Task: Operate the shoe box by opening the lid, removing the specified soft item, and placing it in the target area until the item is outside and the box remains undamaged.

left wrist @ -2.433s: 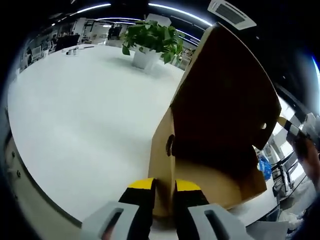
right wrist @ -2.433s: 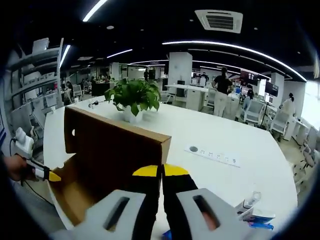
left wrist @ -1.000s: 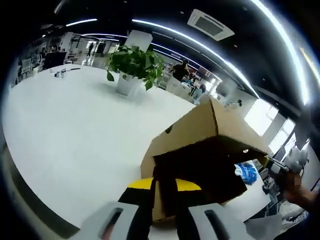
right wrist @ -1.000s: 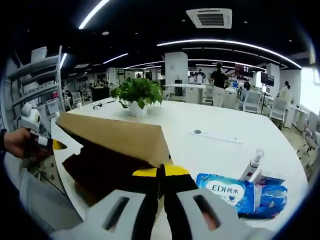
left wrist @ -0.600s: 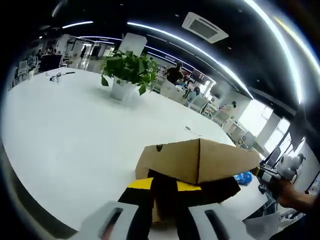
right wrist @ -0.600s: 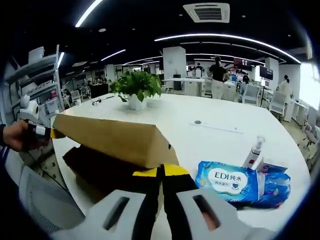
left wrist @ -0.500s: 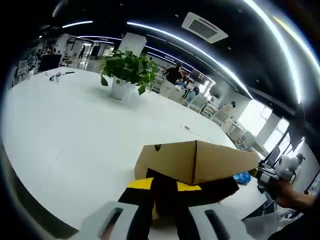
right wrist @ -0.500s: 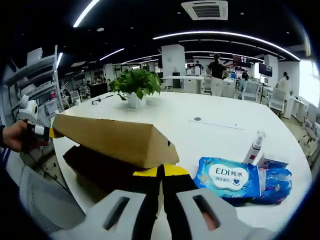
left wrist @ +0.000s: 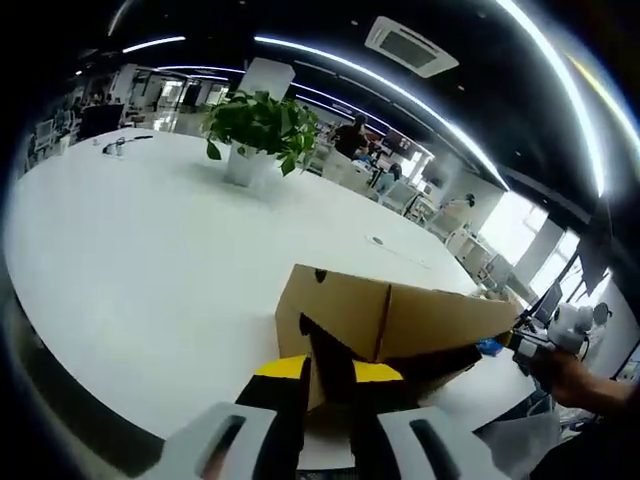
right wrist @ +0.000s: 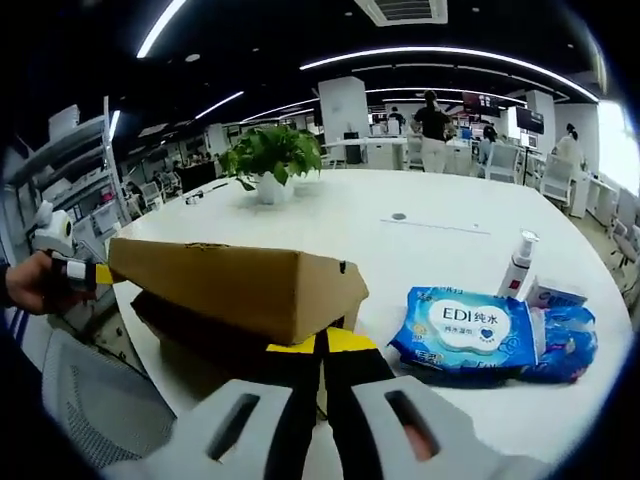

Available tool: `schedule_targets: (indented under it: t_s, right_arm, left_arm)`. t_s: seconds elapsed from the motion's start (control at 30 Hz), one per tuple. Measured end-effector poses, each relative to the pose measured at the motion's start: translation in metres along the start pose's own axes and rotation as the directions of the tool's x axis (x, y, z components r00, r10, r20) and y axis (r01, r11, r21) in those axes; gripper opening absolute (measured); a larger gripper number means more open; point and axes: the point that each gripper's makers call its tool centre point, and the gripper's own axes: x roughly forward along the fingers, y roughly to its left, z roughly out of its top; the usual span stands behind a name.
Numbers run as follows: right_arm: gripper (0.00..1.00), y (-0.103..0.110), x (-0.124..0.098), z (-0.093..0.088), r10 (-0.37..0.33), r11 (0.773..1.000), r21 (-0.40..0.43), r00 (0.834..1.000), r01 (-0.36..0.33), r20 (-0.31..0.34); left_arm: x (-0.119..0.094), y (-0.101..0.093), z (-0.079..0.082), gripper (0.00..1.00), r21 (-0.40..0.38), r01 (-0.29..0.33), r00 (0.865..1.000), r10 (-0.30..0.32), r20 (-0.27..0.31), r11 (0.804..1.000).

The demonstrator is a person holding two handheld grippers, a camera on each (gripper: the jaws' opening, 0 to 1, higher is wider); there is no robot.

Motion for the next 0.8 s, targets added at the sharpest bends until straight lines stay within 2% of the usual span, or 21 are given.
schedule_targets:
  t_s: [0.1,0.8]
  right_arm:
    - [0.00,-0.003,0.001,-0.008,-0.004,0.999,0.043,1.000,0.005,-0.013]
    - [0.00,-0.005,-0.004,-0.036,-0.018,0.994,0.111,0.998,0.024,-0.056]
  left_arm:
    - [-0.001,0.000,-0.006,0.15,0.005,-0.004,1.000,0.004,-0.013,1.000]
    - [-0.005,0.009,-0.028,0.16,-0.018,-0.018,0.999,0.017,-0.049,1.000]
